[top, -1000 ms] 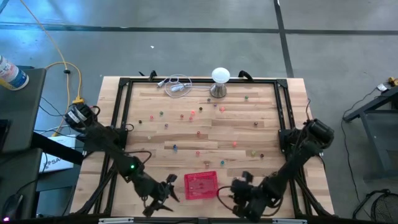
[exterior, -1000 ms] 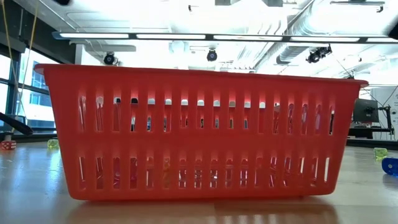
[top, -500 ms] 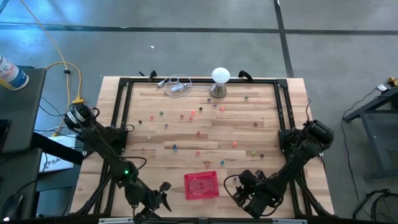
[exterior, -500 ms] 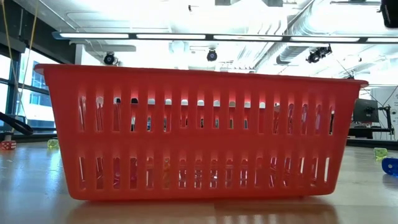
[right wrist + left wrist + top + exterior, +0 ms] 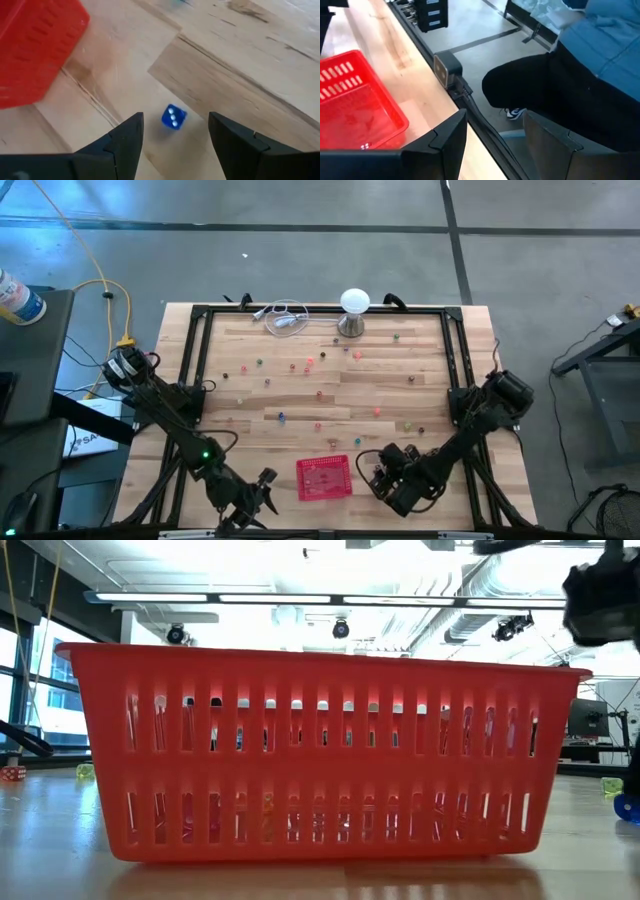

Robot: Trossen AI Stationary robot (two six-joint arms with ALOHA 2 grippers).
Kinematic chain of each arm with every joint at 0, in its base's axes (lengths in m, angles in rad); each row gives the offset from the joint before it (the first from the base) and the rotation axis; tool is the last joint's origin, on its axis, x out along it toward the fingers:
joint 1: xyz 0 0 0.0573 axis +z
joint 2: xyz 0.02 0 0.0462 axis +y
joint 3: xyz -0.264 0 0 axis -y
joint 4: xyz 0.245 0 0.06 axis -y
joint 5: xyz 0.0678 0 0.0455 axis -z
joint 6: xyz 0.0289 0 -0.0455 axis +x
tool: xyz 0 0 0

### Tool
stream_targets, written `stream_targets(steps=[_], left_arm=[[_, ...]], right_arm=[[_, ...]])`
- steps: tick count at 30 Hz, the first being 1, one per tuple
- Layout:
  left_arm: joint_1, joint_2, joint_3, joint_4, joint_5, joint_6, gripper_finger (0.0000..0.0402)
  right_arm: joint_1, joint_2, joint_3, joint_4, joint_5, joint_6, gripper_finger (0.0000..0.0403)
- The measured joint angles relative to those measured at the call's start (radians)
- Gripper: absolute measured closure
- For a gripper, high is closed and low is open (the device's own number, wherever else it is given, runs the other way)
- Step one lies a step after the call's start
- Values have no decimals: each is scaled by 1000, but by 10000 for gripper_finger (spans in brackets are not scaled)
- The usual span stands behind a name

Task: Pick & Place Dice
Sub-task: Put the dark blue dice into the red bin

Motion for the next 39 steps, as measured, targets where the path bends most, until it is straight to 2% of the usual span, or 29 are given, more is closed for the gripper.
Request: stream_targets(steps=[6,21,25,39], left_arm=[[2,0,0,3,0,-53,213],[-4,0,0,4,0,-62,213],[-4,0,0,4,1,-64,213],[-6,1,0,4,1,-64,213]], right_arm=[[-15,-4,-32,40,0,-73,188],[-38,-2,-35,23,2,-107,196],[-56,-3,-35,22,-54,-113,230],[-54,-2,-36,14,-56,-159,369]])
